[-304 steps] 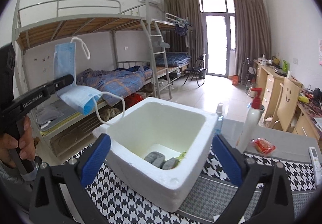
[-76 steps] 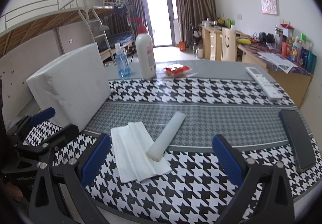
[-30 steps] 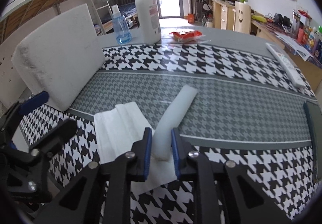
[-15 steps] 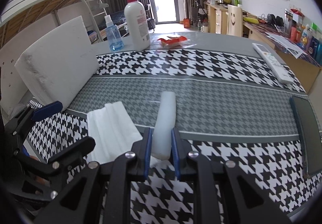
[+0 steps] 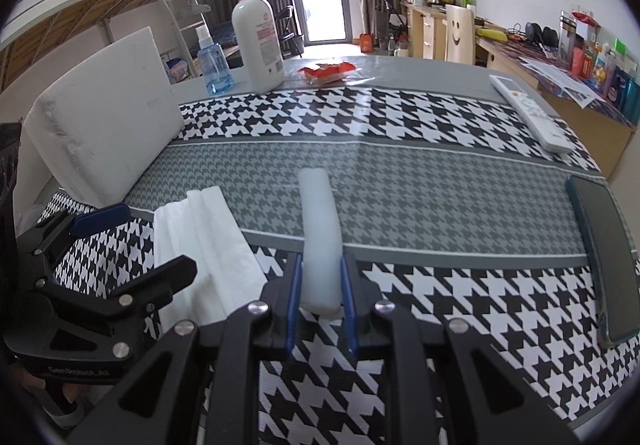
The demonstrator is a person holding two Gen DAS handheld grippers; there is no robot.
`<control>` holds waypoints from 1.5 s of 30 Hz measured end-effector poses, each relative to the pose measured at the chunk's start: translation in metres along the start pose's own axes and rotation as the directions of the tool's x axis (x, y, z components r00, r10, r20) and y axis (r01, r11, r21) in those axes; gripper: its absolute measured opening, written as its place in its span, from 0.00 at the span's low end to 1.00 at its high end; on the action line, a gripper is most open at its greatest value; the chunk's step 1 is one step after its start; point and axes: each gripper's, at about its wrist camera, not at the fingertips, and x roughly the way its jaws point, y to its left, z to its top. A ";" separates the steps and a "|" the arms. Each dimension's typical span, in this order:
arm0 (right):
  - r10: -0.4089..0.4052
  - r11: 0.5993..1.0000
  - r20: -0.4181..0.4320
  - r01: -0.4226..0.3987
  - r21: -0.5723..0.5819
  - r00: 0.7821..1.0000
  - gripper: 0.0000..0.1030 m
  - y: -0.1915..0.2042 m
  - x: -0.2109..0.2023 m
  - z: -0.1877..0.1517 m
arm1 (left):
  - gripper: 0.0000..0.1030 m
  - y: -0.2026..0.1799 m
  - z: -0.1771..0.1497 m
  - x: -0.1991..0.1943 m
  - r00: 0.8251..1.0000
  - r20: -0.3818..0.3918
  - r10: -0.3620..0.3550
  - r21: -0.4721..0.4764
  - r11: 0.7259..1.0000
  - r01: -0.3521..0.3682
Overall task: Organize soft objects
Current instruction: 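Lift the foam tube with the right tool while the left tool grasps the white folded cloth, then carry the foam tube with the right tool while the left tool carries the cloth toward the foam box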
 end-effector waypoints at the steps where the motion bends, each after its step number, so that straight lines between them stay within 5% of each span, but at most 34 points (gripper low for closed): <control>1: -0.006 1.000 -0.004 0.006 -0.004 1.000 0.26 0.000 0.001 0.000 | 0.98 -0.001 0.000 0.001 1.000 -0.003 0.002 -0.001 1.000 -0.002; 10: -0.011 1.000 0.018 0.011 0.007 1.000 0.48 -0.007 -0.005 -0.001 | 0.85 0.000 0.000 0.013 0.997 -0.071 -0.007 -0.021 1.000 0.006; 18: -0.011 1.000 0.019 0.011 0.007 1.000 0.50 -0.009 -0.004 -0.002 | 0.76 -0.005 0.002 0.017 0.998 -0.065 0.004 -0.001 1.000 -0.004; 35: -0.009 1.000 0.012 0.010 -0.019 1.000 0.59 -0.003 -0.003 -0.005 | 0.10 -0.004 0.010 0.019 0.998 -0.052 -0.045 0.013 0.999 0.046; 45: -0.020 0.999 0.002 0.020 -0.044 1.000 0.60 0.003 0.002 -0.004 | 0.07 0.001 0.008 -0.006 0.996 0.002 -0.086 0.029 0.996 0.086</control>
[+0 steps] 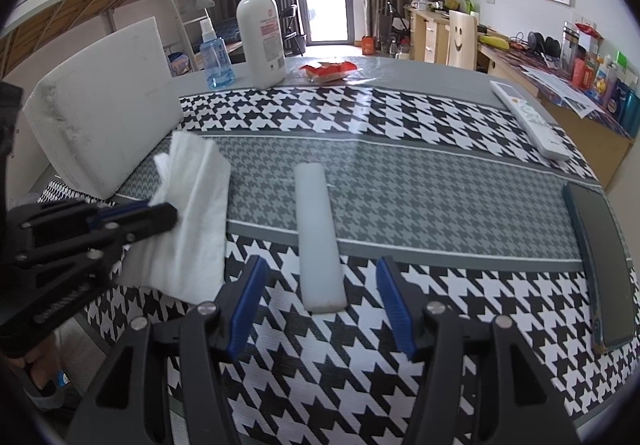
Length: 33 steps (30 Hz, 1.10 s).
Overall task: Organize soft objects
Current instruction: 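Carry the foam tube with the right tool while the left tool carries the cloth toward the foam box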
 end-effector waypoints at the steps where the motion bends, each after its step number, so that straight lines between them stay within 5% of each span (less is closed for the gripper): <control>1: -0.007 1.000 -0.006 0.007 0.001 1.000 0.60 0.001 0.002 0.000 | 0.07 0.001 0.000 -0.005 1.000 0.010 0.001 0.003 1.000 -0.001; 5: -0.013 1.000 -0.010 0.013 0.000 1.000 0.60 0.002 0.004 0.002 | 0.07 0.004 0.000 -0.016 0.999 0.036 0.008 0.010 1.000 -0.009; 15: -0.043 0.999 -0.030 0.043 -0.024 0.999 0.24 0.007 0.008 0.004 | 0.07 0.009 0.001 -0.026 0.998 0.066 0.018 0.030 0.999 -0.020; 33: 0.016 0.999 0.088 -0.020 0.046 0.996 0.19 0.015 -0.018 0.013 | 0.07 0.021 0.003 -0.043 0.993 0.119 0.024 0.067 0.997 -0.032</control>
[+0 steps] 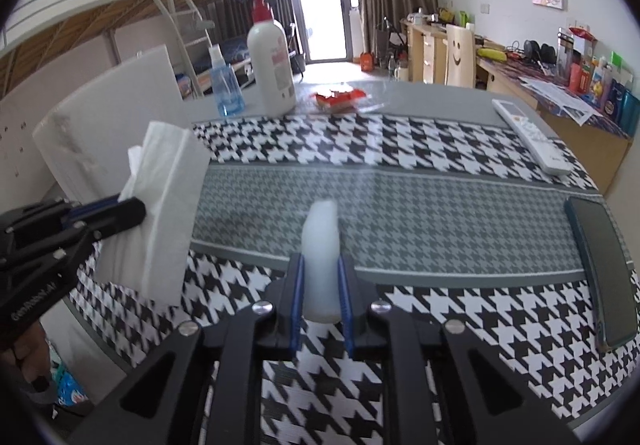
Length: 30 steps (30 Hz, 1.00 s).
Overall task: Organize soft objects
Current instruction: 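Carry the foam tube with the right tool while the left tool carries the cloth toward the foam box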
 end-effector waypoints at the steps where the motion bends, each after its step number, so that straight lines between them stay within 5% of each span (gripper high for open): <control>1: 0.000 1.000 0.008 0.000 0.005 1.000 0.19 0.001 -0.002 0.001 | 0.07 0.002 0.001 -0.001 1.000 0.004 0.002 0.001 1.000 -0.002; 30: -0.037 0.999 0.227 0.039 -0.004 0.973 0.19 0.052 -0.060 0.041 | 0.07 0.041 0.029 -0.062 0.979 0.199 -0.035 0.016 0.999 0.032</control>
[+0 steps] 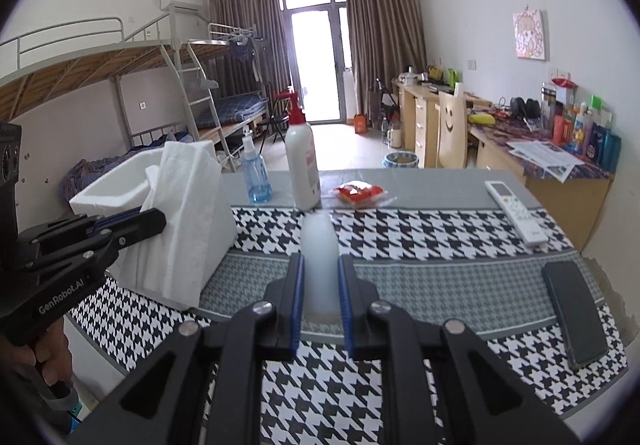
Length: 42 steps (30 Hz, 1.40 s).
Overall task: Organize soft objects
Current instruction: 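Carry the foam tube with the right tool while the left tool carries the cloth toward the foam box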
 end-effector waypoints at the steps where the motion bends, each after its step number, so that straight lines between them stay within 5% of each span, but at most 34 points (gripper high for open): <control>1: 0.000 1.000 0.004 0.000 -0.004 1.000 0.19 0.001 -0.001 0.001 | 0.07 0.001 0.001 -0.001 1.000 0.004 -0.002 -0.002 1.000 0.002; 22: 0.043 0.996 0.097 -0.035 -0.079 0.994 0.19 0.028 -0.014 0.038 | 0.07 0.023 0.033 -0.034 0.994 0.107 0.022 -0.011 1.000 -0.021; 42: 0.129 0.987 0.124 -0.114 -0.116 0.984 0.19 0.063 -0.003 0.061 | 0.07 0.056 0.048 -0.060 0.974 0.186 0.130 -0.050 0.991 -0.122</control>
